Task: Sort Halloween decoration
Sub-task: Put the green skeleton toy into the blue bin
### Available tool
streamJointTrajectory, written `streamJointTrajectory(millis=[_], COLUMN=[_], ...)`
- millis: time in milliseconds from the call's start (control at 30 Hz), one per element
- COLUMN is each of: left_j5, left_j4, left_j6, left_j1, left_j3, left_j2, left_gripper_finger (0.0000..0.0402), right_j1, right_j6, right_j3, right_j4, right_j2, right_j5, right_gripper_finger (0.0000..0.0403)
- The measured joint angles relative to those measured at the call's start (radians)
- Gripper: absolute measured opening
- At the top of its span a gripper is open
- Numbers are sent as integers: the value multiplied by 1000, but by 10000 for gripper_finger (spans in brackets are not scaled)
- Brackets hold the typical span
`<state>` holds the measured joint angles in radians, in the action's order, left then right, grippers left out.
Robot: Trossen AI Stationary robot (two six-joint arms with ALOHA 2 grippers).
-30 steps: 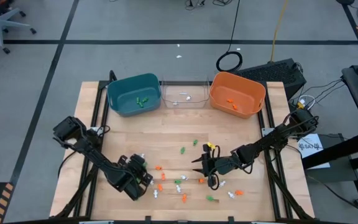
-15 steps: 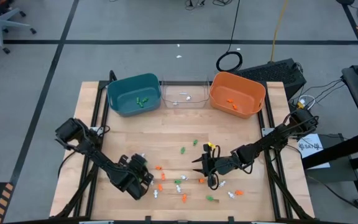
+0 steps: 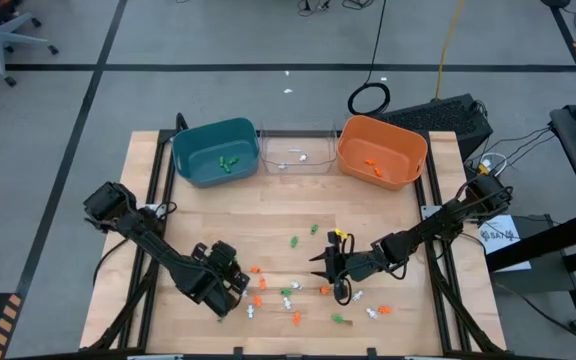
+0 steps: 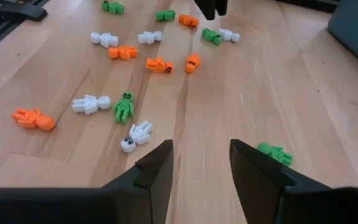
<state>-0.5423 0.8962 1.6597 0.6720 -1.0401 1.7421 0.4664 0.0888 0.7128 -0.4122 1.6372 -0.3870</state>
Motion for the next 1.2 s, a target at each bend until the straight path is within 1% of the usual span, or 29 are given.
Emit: streamJointTrajectory(millis=[300,433,567,767,900,1000,1200], left_j5=[17,19,67,80,83,83,103], left_j4=[4,-23,-85,-142,-180,-188,-194], left_j6=[-151,-192,-208,-203,-215,-247,-262], left_j1=[-35,-40,-40,-45,-48,-49,-58], left_j3=[0,17,51,111,127,129,129], left_j2=[4,3,3,3,0,0,0], left_gripper_finger=[214,225,226,226,222,205,147], right_j1=[0,0,0,0,0,0,0], right_j6=[4,4,4,4,4,4,4], right_j3=[0,0,0,0,0,0,0], right_j4=[5,5,5,5,5,5,5], right_j2=[0,0,0,0,0,0,0], right_j5=[0,0,0,0,0,0,0], right_gripper_finger=[141,141,141,141,141,141,141])
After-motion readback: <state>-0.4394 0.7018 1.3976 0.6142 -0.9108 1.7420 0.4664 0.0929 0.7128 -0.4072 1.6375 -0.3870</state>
